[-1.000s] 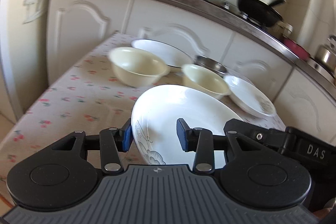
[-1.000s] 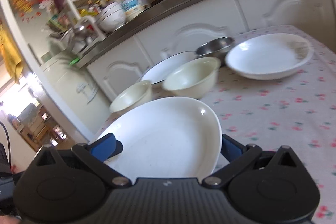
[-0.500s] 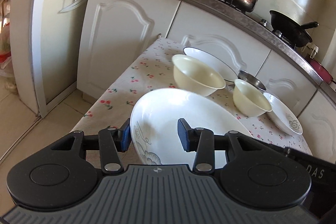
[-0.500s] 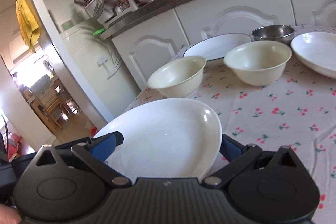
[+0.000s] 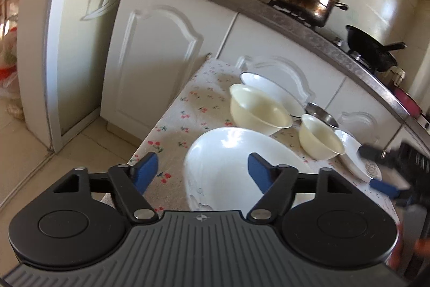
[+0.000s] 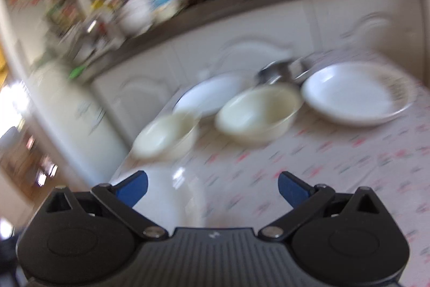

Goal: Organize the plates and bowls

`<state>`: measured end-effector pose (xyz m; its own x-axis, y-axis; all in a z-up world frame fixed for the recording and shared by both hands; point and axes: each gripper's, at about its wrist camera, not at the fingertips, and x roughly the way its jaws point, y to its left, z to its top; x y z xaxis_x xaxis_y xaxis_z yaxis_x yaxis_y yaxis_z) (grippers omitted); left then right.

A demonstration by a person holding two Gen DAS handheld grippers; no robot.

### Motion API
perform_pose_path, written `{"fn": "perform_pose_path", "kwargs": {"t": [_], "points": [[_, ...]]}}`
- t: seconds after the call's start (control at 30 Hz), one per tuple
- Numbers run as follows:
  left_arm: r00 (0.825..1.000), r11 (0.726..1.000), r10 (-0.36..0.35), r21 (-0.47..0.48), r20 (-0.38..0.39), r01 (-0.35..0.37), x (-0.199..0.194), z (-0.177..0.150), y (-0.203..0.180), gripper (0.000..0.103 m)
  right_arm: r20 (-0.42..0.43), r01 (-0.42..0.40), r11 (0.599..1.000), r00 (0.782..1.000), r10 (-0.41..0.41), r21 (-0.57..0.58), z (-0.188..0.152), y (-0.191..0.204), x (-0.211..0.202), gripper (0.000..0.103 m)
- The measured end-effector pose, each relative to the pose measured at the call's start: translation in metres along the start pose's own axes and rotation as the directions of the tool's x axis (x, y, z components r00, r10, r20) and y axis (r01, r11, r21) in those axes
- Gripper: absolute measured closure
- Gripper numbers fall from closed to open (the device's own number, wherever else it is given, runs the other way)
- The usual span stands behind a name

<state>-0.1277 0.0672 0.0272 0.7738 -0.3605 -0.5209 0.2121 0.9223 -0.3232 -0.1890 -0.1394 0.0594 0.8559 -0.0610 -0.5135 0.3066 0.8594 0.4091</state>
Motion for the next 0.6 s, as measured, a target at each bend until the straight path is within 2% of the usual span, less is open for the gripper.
{"fn": "perform_pose_path", "kwargs": {"t": [0.17,0.3,0.43,0.5,0.6], "points": [[0.998,0.995,-0.055,0.087,-0.014,0.056,-0.009,0.002,-0.030,0.001,0.117,0.061,0.995,0.991,-0.071,0.081,0.030,-0.039,-0.018,0.001],[0.995,0.980,-0.098,0.174,-0.027,0.101,-0.014,0.003,-0.063,0.000,0.190,0.045,0.992,0.979,-0.068,0.121,0.053,-0.067,-0.027,0.001],[0.991,0.960,-0.126,0.248,-0.042,0.132,-0.011,0.001,-0.102,0.000,0.214,0.030,0.986,0.975,-0.066,0.166,0.069,-0.093,-0.025,0.001],[0.990,0.950,-0.132,0.277,-0.055,0.142,-0.006,-0.001,-0.122,0.000,0.208,0.080,0.983,0.972,-0.113,0.164,0.075,-0.102,-0.020,0.001],[0.989,0.937,-0.132,0.318,-0.065,0.146,0.004,-0.006,-0.148,0.000,0.215,0.207,0.969,0.948,-0.233,0.137,0.081,-0.111,-0.012,0.001]]}}
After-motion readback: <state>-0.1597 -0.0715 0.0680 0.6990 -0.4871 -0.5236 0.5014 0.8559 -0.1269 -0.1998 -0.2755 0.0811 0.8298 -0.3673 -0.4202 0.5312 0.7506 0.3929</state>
